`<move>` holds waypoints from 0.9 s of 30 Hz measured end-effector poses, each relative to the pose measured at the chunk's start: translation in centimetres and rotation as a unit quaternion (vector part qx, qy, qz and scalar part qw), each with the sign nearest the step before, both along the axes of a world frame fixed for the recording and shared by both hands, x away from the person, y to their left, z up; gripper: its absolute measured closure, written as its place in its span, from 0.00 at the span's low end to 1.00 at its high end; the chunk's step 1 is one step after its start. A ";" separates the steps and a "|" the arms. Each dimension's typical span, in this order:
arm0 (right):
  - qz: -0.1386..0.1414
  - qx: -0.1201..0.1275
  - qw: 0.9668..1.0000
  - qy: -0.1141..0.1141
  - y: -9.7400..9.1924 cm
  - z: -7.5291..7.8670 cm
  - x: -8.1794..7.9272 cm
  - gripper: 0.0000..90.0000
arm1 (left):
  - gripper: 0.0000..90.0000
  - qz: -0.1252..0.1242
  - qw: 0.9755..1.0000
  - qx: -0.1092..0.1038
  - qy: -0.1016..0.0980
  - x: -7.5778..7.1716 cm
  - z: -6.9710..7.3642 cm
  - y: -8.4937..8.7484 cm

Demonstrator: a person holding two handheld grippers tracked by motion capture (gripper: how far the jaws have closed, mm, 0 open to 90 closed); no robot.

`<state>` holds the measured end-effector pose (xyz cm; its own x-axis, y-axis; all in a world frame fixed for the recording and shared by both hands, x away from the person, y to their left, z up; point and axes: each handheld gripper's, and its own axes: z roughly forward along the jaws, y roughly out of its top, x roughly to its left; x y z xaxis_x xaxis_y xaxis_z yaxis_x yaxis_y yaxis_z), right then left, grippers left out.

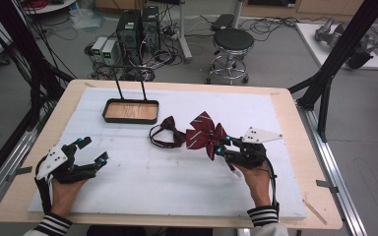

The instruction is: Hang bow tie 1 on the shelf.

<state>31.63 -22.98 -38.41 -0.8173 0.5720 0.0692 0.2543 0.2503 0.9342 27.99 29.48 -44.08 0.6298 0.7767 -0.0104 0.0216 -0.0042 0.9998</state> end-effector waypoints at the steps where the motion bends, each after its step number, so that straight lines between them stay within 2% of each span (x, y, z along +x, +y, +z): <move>1: 0.001 0.003 1.000 -0.002 0.2 0.1 0.1 0.73 | 0.17 -0.010 1.000 -0.002 0.001 0.1 0.4 -0.1; 5: 0.010 0.016 1.000 -0.013 1.5 0.7 0.3 0.73 | 0.17 -0.049 0.999 -0.007 0.004 0.6 1.9 -1.0; 7: 0.012 0.017 1.000 -0.015 1.8 0.8 0.3 0.73 | 0.17 -0.071 0.997 -0.013 0.006 0.8 2.6 -1.6; 9: 0.014 0.014 1.000 -0.018 2.3 0.9 0.3 0.73 | 0.17 -0.091 0.996 -0.006 0.006 0.9 3.5 -2.3; 15: 0.017 0.015 0.999 -0.032 3.5 1.0 0.1 0.73 | 0.17 -0.131 0.991 0.018 -0.005 1.0 5.6 -4.7; 19: 0.020 0.016 0.999 -0.033 4.0 1.1 0.0 0.73 | 0.17 -0.157 0.987 0.030 -0.011 1.1 6.9 -6.6; 23: 0.028 0.022 0.998 -0.042 4.9 1.4 0.1 0.73 | 0.17 -0.183 0.983 0.034 -0.007 1.3 7.9 -8.2; 27: 0.029 0.025 0.998 -0.049 5.6 1.6 0.0 0.73 | 0.17 -0.210 0.977 0.040 0.002 1.6 8.5 -9.8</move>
